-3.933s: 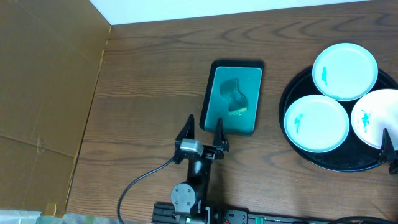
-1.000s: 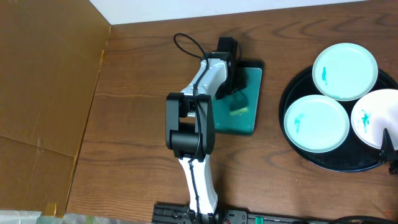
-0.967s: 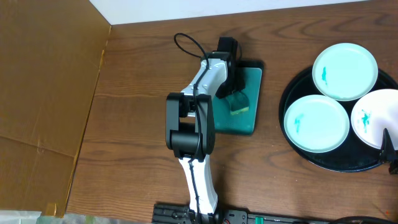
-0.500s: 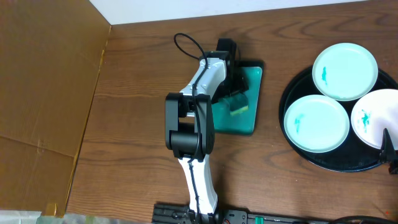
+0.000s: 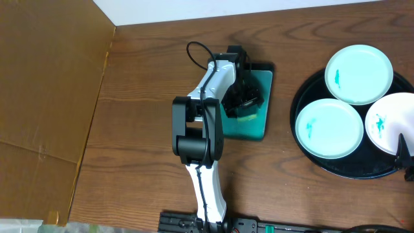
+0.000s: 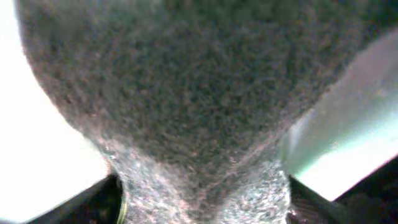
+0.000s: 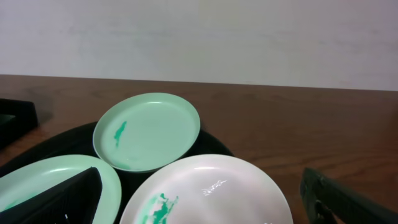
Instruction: Clean dirty plates on tray and stack at the side
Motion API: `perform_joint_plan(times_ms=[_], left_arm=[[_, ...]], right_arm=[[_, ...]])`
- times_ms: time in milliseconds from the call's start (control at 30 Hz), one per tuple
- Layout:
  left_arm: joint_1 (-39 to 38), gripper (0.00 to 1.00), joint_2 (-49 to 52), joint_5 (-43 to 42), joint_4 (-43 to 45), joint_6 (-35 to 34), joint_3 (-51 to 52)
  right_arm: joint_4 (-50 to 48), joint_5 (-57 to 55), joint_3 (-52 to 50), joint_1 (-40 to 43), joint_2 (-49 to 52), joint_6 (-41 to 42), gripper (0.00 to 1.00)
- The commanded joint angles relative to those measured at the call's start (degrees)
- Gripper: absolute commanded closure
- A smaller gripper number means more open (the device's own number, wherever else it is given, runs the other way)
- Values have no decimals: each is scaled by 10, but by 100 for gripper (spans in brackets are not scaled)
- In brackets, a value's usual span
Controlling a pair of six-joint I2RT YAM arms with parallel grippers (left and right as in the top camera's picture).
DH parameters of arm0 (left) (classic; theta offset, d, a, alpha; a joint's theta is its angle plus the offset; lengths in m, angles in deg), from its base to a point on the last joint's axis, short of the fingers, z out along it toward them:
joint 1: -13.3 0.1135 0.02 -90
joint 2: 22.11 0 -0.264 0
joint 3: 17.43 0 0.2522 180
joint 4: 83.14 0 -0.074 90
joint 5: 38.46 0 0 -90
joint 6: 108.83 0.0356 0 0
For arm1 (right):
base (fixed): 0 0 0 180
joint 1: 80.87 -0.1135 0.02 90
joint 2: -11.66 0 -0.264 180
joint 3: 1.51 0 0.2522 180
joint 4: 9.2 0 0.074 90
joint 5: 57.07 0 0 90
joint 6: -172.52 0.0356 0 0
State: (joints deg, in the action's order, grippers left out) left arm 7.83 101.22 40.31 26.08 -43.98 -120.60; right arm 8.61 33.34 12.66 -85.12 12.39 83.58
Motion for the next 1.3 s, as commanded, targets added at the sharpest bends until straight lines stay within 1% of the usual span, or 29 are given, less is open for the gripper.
perform_joint_plan(times_ms=[0, 33, 67, 100, 233, 267, 300, 333, 400, 433, 500, 667, 700, 733, 767, 800, 867, 933, 967, 1000, 1033, 1267], left_arm=[[0, 40, -9, 21, 3, 5, -5], [0, 53, -9, 23, 5, 5, -5], [0, 69, -9, 23, 5, 5, -5], [0, 92, -9, 23, 5, 5, -5], [0, 92, -9, 23, 7, 5, -5], [0, 78, -9, 31, 10, 5, -5], [0, 61, -9, 42, 15, 5, -5], [0, 39, -9, 56, 19, 5, -5], [0, 14, -9, 85, 31, 5, -5], [1, 12, -9, 96, 37, 5, -5], [1, 12, -9, 115, 51, 5, -5], [1, 12, -9, 117, 66, 5, -5], [1, 18, -9, 117, 65, 5, -5], [0, 22, -9, 117, 64, 5, -5], [0, 32, -9, 117, 63, 5, -5], [0, 40, -10, 117, 63, 5, -5], [0, 60, -13, 117, 61, 5, -5], [0, 76, -19, 117, 61, 5, -5], [0, 81, -24, 117, 61, 5, -5], [0, 89, -30, 117, 61, 5, -5], [0, 92, -39, 117, 61, 5, -5], [0, 93, -134, 117, 61, 5, -5]], right_arm=[[3, -1, -1, 9, -2, 8, 1], [2, -1, -1, 9, -2, 8, 1], [2, -1, -1, 9, -2, 8, 1], [2, -2, -1, 9, -2, 8, 1], [2, -1, -1, 9, -2, 8, 1], [2, -1, -1, 9, -2, 8, 1], [2, -1, -1, 9, -2, 8, 1], [3, -1, -1, 9, -2, 8, 1], [2, -1, -1, 9, -2, 8, 1], [2, -1, -1, 9, -2, 8, 1], [2, -1, -1, 9, -2, 8, 1], [2, -1, -1, 9, -2, 8, 1], [2, -1, -1, 9, -2, 8, 1], [2, -1, -1, 9, -2, 8, 1], [2, -1, -1, 9, -2, 8, 1], [2, -1, -1, 9, -2, 8, 1], [3, -1, -1, 9, -2, 8, 1], [2, -1, -1, 9, -2, 8, 1], [2, -1, -1, 9, -2, 8, 1], [3, -1, -1, 9, -2, 8, 1], [2, -1, -1, 9, -2, 8, 1], [2, -2, -1, 9, -2, 8, 1]])
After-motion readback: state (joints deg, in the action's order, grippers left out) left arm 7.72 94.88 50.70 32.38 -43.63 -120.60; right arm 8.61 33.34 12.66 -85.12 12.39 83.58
